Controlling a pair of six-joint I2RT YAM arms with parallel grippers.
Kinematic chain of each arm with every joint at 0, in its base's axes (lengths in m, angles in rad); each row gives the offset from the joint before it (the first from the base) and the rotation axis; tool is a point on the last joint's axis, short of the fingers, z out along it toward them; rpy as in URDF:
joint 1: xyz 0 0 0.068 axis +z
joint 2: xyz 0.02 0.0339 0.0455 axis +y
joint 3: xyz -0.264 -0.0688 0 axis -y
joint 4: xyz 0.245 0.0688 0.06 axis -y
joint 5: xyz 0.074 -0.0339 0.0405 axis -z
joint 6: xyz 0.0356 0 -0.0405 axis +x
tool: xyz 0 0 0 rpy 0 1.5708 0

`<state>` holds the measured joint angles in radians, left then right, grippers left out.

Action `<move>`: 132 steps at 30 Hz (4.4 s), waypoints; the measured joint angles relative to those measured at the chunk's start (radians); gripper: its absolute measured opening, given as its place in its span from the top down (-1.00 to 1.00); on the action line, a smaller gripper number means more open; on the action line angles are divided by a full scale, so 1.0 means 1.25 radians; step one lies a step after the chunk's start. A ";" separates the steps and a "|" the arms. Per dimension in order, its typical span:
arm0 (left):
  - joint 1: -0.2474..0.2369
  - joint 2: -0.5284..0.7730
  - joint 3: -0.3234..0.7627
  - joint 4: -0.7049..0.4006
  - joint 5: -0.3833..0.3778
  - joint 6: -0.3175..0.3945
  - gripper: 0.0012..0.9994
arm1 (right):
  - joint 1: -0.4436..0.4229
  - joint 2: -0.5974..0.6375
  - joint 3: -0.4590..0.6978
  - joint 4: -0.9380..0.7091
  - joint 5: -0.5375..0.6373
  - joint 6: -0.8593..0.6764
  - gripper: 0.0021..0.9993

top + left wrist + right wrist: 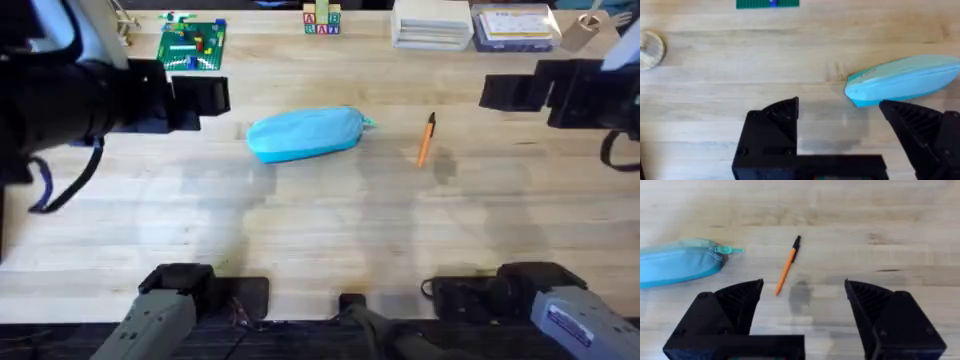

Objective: Unzip the bag, pick up the pens from the table one at a time and place them inside, then zip the bag closed.

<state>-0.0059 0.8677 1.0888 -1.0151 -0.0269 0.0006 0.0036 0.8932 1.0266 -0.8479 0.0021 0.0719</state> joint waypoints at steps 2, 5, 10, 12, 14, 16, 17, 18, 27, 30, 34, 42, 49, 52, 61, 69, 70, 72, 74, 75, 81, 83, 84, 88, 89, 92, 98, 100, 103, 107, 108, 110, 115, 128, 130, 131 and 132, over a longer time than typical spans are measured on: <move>0.000 0.042 0.020 -0.015 0.001 0.000 -0.99 | 0.000 0.040 0.018 -0.013 0.000 0.000 -1.00; 0.000 0.091 0.037 -0.026 0.007 0.000 -0.99 | 0.000 0.090 0.036 -0.018 -0.001 0.000 -0.99; 0.000 0.161 0.047 -0.029 0.013 0.000 -0.99 | 0.000 0.157 0.043 -0.016 -0.024 0.000 -1.00; 0.000 0.182 0.047 -0.029 0.016 0.000 -0.99 | 0.000 0.174 0.043 -0.016 -0.030 0.000 -1.00; 0.000 0.196 0.047 -0.029 0.019 0.000 -0.99 | 0.000 0.182 0.043 -0.016 -0.034 0.000 -1.00; 0.000 0.205 0.047 -0.029 0.021 0.000 -0.99 | 0.000 0.183 0.043 -0.016 -0.037 0.000 -1.00; 0.000 0.208 0.047 -0.029 0.022 0.000 -0.99 | 0.000 0.183 0.044 -0.016 -0.039 0.000 -1.00; 0.000 0.211 0.047 -0.029 0.022 0.000 -0.99 | 0.000 0.183 0.044 -0.016 -0.039 0.000 -1.00; 0.000 0.255 0.047 -0.031 0.025 0.000 -0.99 | 0.000 0.183 0.045 -0.016 -0.039 0.000 -1.00; 0.000 0.266 0.047 -0.023 0.025 0.000 -0.99 | 0.000 0.183 0.045 -0.016 -0.039 0.000 -1.00; 0.000 0.281 0.047 -0.012 0.026 0.024 -0.99 | 0.000 0.183 0.045 -0.016 -0.039 0.000 -1.00; 0.000 0.290 0.047 -0.019 0.132 0.257 -0.99 | 0.000 0.183 0.045 -0.016 -0.039 0.002 -1.00; 0.013 0.290 0.048 -0.032 0.258 0.474 -0.99 | 0.000 0.183 0.045 -0.016 -0.039 0.002 -1.00; 0.039 0.290 0.048 -0.031 0.292 0.535 -0.99 | 0.000 0.183 0.045 -0.016 -0.039 0.002 -1.00; 0.073 0.290 0.048 -0.033 0.320 0.609 -0.99 | 0.000 0.183 0.045 -0.016 -0.039 0.002 -1.00; 0.083 0.290 0.048 -0.051 0.374 0.737 -0.99 | 0.000 0.183 0.045 -0.016 -0.039 0.002 -1.00; 0.091 0.290 0.048 -0.057 0.392 0.760 -0.99 | 0.000 0.183 0.045 -0.016 -0.039 0.002 -1.00; 0.112 0.290 0.048 -0.069 0.429 0.806 -0.99 | 0.000 0.183 0.045 -0.016 -0.039 0.002 -1.00; 0.166 0.295 0.048 -0.097 0.509 0.909 -0.99 | 0.000 0.182 0.045 -0.016 -0.039 0.002 -1.00; 0.200 0.313 0.048 -0.119 0.562 0.984 -0.99 | 0.000 0.183 0.045 -0.016 -0.039 0.002 -1.00; 0.238 0.366 0.048 -0.142 0.641 1.107 -0.99 | 0.000 0.183 0.045 -0.016 -0.039 0.002 -1.00; 0.240 0.389 0.048 -0.142 0.655 1.138 -0.99 | 0.000 0.183 0.045 -0.016 -0.039 0.002 -1.00; 0.240 0.401 0.048 -0.142 0.659 1.151 -0.99 | 0.000 0.183 0.045 -0.016 -0.039 0.002 -1.00; 0.240 0.447 0.048 -0.142 0.674 1.194 -0.99 | 0.000 0.183 0.045 -0.016 -0.039 0.002 -1.00; 0.240 0.460 0.048 -0.142 0.676 1.203 -0.99 | 0.000 0.183 0.045 -0.016 -0.039 0.002 -1.00; 0.241 0.525 0.048 -0.140 0.690 1.247 -0.99 | 0.000 0.183 0.045 -0.016 -0.039 0.002 -1.00; 0.263 0.592 0.048 -0.140 0.737 1.317 -0.99 | 0.000 0.183 0.045 -0.016 -0.039 0.002 -1.00; 0.276 0.615 0.048 -0.140 0.752 1.340 -0.99 | 0.000 0.183 0.045 -0.016 -0.039 0.002 -1.00; 0.294 0.653 0.048 -0.139 0.777 1.374 -0.99 | 0.000 0.183 0.045 -0.016 -0.039 0.002 -1.00; 0.307 0.718 0.049 -0.115 0.817 1.425 -0.99 | 0.000 0.183 0.045 -0.016 -0.039 0.002 -1.00; 0.307 0.727 0.049 -0.112 0.823 1.428 -0.99 | 0.000 0.183 0.045 -0.016 -0.039 0.002 -1.00; 0.307 0.747 0.049 -0.103 0.835 1.434 -0.99 | 0.000 0.183 0.045 -0.016 -0.039 0.002 -1.00; 0.307 0.783 0.049 -0.076 0.868 1.441 -0.99 | 0.000 0.183 0.045 -0.016 -0.039 0.002 -1.00; 0.307 0.835 0.053 -0.095 0.928 1.443 -0.99 | 0.000 0.183 0.045 -0.016 -0.039 0.002 -1.00; 0.307 0.836 0.053 -0.100 0.929 1.443 -0.99 | 0.000 0.183 0.045 -0.016 -0.039 0.002 -1.00; 0.307 0.836 0.053 -0.103 0.929 1.443 -0.99 | 0.000 0.183 0.045 -0.016 -0.039 0.002 -1.00; 0.307 0.835 0.053 -0.105 0.929 1.443 -0.99 | 0.000 0.183 0.045 -0.016 -0.039 0.002 -1.00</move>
<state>0.3775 1.9119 1.1549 -1.1458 1.1343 1.8041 0.0036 1.1213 1.0824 -0.8680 -0.0467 0.0750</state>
